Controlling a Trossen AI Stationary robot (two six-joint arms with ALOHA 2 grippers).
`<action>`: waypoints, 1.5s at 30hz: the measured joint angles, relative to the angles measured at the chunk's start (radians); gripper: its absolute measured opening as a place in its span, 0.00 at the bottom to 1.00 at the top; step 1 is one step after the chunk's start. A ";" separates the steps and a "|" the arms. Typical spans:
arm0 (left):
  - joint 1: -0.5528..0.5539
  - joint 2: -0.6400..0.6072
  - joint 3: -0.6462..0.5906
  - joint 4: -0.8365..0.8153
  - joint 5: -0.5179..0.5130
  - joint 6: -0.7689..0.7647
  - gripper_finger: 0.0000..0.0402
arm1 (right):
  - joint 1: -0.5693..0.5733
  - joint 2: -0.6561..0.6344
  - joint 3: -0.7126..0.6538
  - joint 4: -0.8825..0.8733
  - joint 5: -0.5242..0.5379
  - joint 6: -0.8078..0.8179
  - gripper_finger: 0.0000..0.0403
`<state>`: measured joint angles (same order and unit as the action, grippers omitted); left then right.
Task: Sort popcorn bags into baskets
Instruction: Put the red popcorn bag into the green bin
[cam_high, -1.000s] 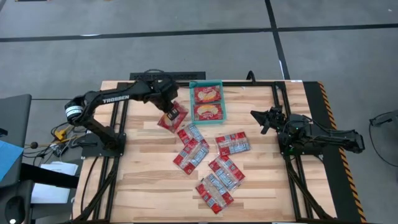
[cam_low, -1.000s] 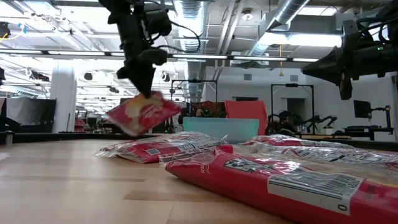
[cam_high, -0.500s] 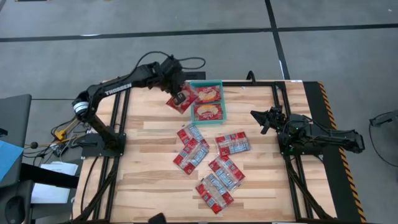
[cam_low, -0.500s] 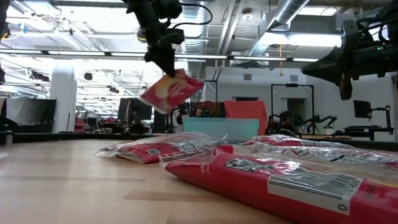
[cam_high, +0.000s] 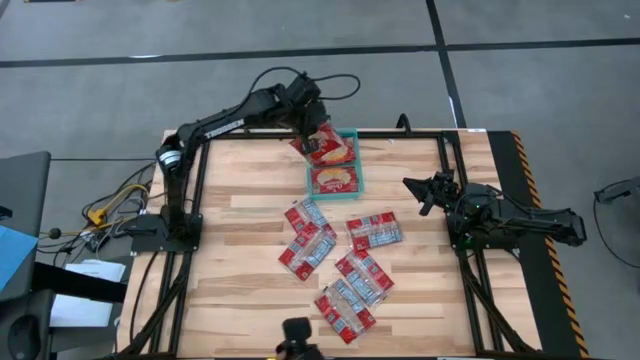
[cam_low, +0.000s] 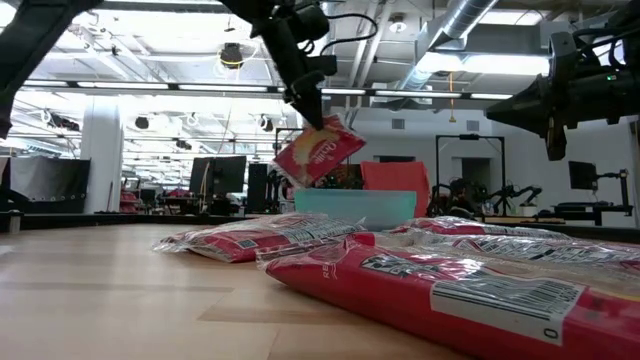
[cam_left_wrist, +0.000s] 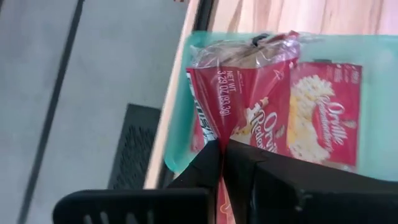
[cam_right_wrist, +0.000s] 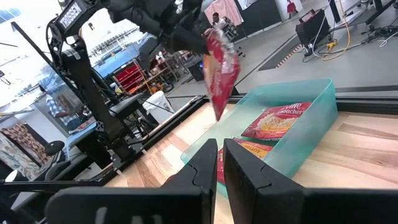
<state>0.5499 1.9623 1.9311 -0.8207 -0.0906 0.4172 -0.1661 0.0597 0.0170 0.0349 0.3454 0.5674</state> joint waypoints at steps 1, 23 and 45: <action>0.000 0.018 0.023 0.000 0.001 0.010 0.00 | 0.000 0.000 0.000 0.000 0.000 0.000 0.13; 0.006 0.239 0.150 0.006 0.030 0.137 0.00 | 0.000 0.000 0.000 0.000 0.001 0.000 0.13; -0.035 0.237 0.429 -0.340 0.102 -0.031 0.41 | 0.001 0.007 0.000 0.000 0.001 0.001 0.13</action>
<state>0.5148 2.1993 2.3598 -1.1604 0.0117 0.3866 -0.1654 0.0666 0.0170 0.0345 0.3466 0.5682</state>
